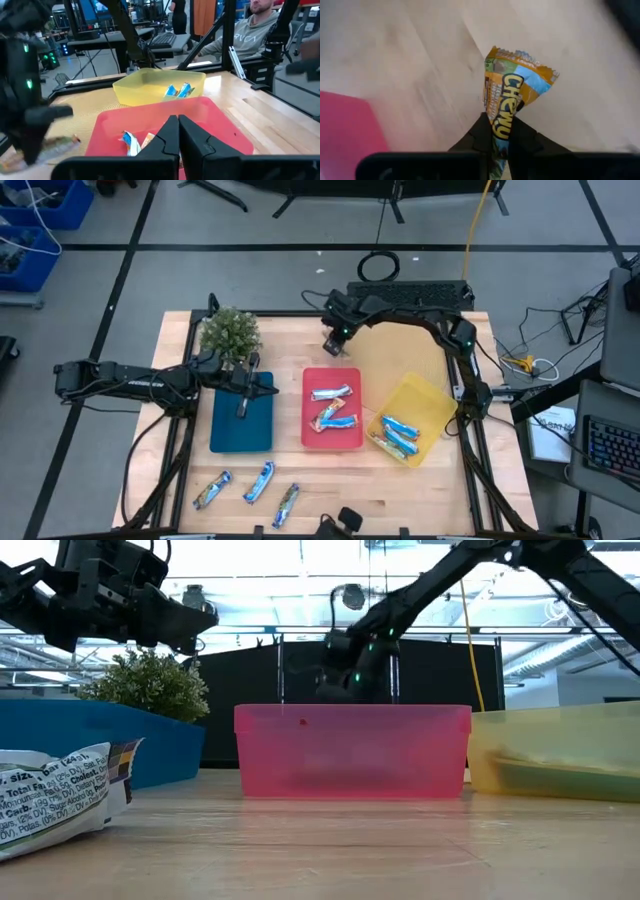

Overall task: Pick and place Granola Bars by type
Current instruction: Put the yellow granola bar into the red bin

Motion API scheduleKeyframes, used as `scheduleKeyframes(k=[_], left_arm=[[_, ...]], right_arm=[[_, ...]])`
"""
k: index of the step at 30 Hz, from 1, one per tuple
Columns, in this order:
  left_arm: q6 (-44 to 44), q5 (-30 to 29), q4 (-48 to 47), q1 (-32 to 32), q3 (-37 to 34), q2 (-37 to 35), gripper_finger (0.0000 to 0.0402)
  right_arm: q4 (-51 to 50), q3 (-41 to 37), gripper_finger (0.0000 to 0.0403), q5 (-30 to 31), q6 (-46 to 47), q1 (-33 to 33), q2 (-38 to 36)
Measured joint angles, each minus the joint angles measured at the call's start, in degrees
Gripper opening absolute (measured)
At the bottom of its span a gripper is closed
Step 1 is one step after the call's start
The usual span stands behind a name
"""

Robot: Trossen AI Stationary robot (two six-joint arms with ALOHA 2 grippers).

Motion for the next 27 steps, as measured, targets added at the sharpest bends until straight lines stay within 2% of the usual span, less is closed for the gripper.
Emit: scheduleKeyframes(k=[3,7,12,15,21,27], left_arm=[[-0.05,0.0,0.17,0.0,0.0,0.0,0.0007],[-0.13,-0.04,0.31,0.0,0.0,0.0,0.0018],[-0.48,-0.04,0.14,0.0,0.0,0.0,0.0005],[-1.22,-0.04,-0.04,0.0,0.0,0.0,0.0014],[-1.93,-0.06,0.02,0.0,0.0,0.0,0.0007],[-2.0,-0.05,0.45,0.0,0.0,0.0,0.0018]], right_arm=[[1.1,0.0,0.0022,-0.71,-1.0,0.71,-4.05],[-0.9,0.02,0.0021,-5.66,-2.02,3.2,-11.0],[-8.72,0.04,0.0021,-6.4,-1.79,11.01,-18.82],[-9.97,-3.27,0.002,-6.38,0.16,17.1,-22.15],[0.21,-16.82,0.002,-6.35,5.21,27.32,-23.57],[14.81,-29.36,0.002,-6.29,11.09,29.65,-23.6]])
